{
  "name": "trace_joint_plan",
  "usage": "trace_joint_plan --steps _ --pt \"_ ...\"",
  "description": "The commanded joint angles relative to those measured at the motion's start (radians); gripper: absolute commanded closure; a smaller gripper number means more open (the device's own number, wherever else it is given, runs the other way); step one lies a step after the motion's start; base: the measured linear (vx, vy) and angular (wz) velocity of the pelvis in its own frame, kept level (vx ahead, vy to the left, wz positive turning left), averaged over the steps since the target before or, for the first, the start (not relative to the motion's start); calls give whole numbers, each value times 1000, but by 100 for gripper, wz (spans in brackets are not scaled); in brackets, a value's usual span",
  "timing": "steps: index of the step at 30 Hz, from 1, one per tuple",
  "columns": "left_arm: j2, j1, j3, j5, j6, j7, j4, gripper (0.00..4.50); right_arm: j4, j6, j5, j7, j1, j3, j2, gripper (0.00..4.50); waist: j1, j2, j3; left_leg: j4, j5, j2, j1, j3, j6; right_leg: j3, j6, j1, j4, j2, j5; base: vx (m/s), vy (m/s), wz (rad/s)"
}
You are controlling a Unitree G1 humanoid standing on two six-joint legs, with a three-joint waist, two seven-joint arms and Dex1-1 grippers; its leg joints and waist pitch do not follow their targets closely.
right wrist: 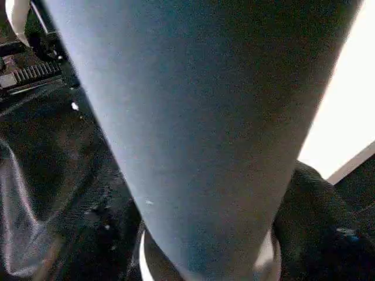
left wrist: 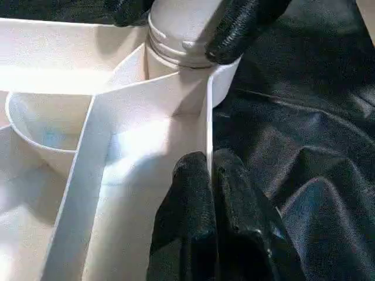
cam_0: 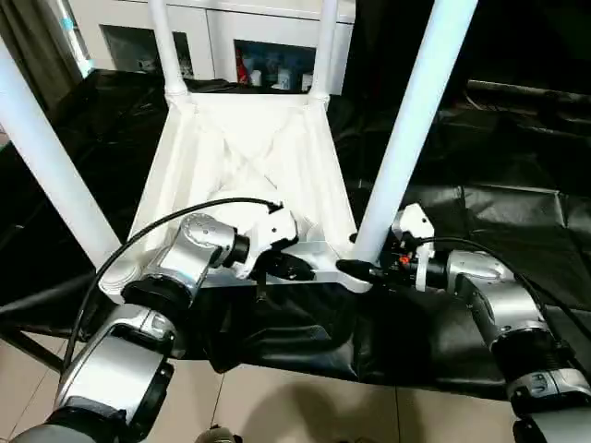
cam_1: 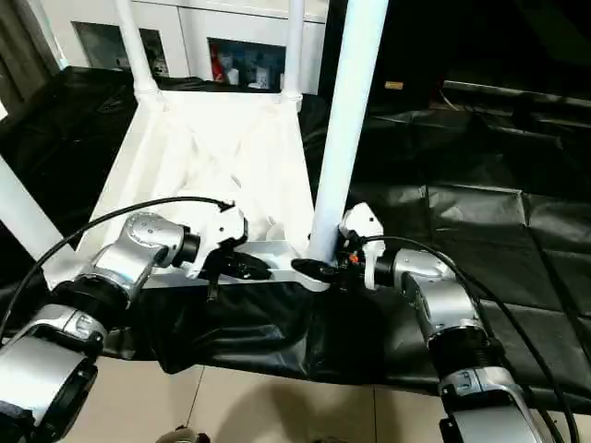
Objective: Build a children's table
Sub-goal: Rotate leg to tighten
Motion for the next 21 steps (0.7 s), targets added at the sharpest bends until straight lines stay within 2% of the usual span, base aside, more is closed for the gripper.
trace_joint_plan --steps 1,3,7,10,11,12,13,14,15,16,17,18,21 --pt "-12 16 -25 6 6 -13 9 450 -10 3 -12 12 8 19 -1 164 0 -3 -59 -55 -145 25 14 -3 77 27 -284 52 -45 -41 -4 0 0 0" --pt "-12 16 -24 6 4 -8 10 450 -12 6 -11 10 11 20 -1 192 0 -4 -59 -55 -145 25 13 -3 79 26 -285 53 -44 -41 -1 0 0 0" --pt "-24 9 -14 13 4 50 26 450 -8 15 -25 -37 30 23 10 208 0 -4 -56 -57 -168 25 14 -3 70 27 -274 51 -50 -42 -49 0 0 0" --pt "-73 -14 2 32 30 198 65 450 49 23 -71 -220 47 7 63 221 -5 -4 -50 -63 -214 25 17 -5 47 28 -253 45 -62 -45 -144 0 0 0" --pt "-93 -22 4 40 34 252 78 450 70 34 -80 -288 46 -4 87 227 -11 -5 -44 -71 -284 24 24 -10 11 30 -218 38 -78 -47 -282 0 0 0" --pt "-115 -29 5 47 43 300 90 450 90 43 -87 -359 43 -17 111 233 -13 -6 -42 -74 -310 23 26 -11 0 30 -204 36 -83 -48 -329 0 0 0" --pt "-126 -32 6 50 49 325 95 450 99 49 -90 -401 41 -24 126 239 -17 -6 -40 -77 -353 22 28 -17 -17 29 -172 33 -92 -49 -420 0 0 0" --pt "-140 -36 7 52 55 349 99 450 112 58 -88 -447 34 -37 143 242 -19 -8 -39 -78 -371 21 30 -19 -22 28 -158 32 -96 -48 -451 -52 11 -2" --pt "-178 -44 8 57 73 409 109 450 153 78 -79 -576 11 -74 191 245 -24 1 -40 -79 -392 20 33 -21 -29 30 -144 27 -100 -49 -479 -52 11 -2" --pt "-184 -45 9 57 76 419 111 450 160 82 -77 -595 6 -80 199 249 -31 -1 -38 -80 -407 19 32 -21 -34 29 -140 24 -103 -48 -494 -51 8 -3" --pt "-228 -54 8 61 91 481 121 450 194 99 -66 -710 -21 -109 248 250 -39 -4 -38 -82 -423 18 30 -27 -40 25 -122 27 -107 -47 -531 0 0 0" --pt "-242 -57 8 62 95 501 126 450 197 103 -66 -744 -29 -115 266 250 -45 2 -39 -82 -442 16 34 -31 -40 20 -106 24 -113 -47 -558 0 0 0" --pt "-278 -63 -5 73 88 517 133 450 212 78 -88 -804 -58 -110 306 250 -53 2 -40 -84 -456 16 35 -31 -28 17 -104 23 -122 -46 -540 0 0 0"
